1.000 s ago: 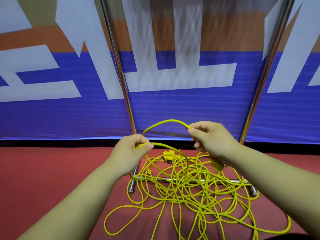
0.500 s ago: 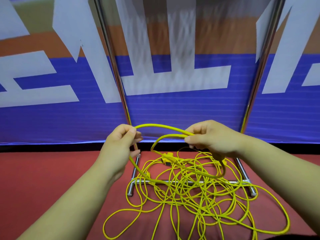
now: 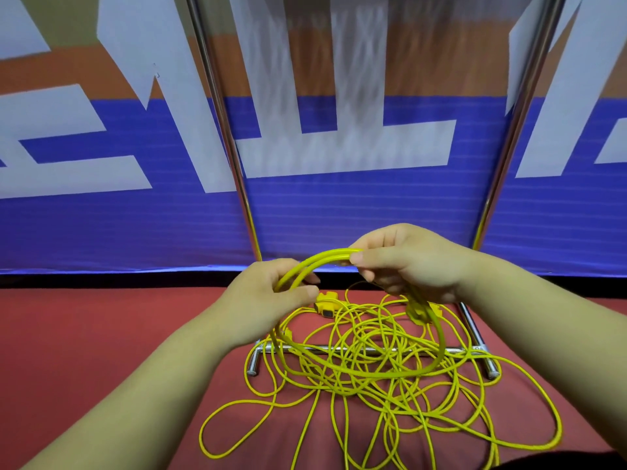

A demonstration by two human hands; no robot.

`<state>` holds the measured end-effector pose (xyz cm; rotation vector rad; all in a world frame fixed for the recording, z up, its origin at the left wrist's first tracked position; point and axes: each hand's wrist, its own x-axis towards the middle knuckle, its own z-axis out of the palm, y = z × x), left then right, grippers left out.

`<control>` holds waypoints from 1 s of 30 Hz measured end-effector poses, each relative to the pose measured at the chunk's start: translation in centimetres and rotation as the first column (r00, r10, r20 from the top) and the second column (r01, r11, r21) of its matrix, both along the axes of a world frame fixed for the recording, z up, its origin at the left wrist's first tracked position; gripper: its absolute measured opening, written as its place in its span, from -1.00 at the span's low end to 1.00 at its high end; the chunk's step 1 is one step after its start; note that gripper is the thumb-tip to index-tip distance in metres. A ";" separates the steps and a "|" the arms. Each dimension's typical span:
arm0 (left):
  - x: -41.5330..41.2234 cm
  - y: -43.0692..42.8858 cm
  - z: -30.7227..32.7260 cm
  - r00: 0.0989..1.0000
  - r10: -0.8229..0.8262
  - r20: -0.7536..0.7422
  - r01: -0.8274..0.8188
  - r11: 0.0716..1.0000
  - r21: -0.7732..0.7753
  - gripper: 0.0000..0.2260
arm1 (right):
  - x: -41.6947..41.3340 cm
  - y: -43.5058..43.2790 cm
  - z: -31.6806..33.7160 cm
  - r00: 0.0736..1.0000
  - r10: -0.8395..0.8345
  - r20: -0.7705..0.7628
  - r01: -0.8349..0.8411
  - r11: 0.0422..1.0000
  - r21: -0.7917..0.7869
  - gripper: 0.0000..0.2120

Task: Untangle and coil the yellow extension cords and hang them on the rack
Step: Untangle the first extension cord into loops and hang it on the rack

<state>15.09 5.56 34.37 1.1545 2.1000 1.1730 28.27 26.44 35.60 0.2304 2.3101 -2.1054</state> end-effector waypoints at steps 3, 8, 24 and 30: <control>0.0 0.1 0.0 0.994 -0.021 0.108 0.016 0.999 0.045 -0.86 | -0.2 0.2 0.0 0.997 -0.067 -0.040 0.068 0.997 0.043 -0.86; -0.4 0.2 -0.3 0.963 0.008 0.269 -0.007 1.000 -0.005 -0.81 | -0.7 0.4 -0.6 0.990 -0.136 -0.030 0.138 0.987 0.080 -0.85; -2.0 -0.5 -1.6 0.840 0.032 0.541 -0.043 0.999 0.008 -0.67 | -1.4 1.2 -1.0 0.955 -0.284 -0.085 0.278 0.958 -0.076 -0.96; -1.7 -0.5 0.2 0.777 -0.059 0.627 -0.081 0.978 0.194 -0.67 | -1.1 1.2 -0.4 0.974 -0.198 -0.109 0.191 0.979 -0.071 -0.91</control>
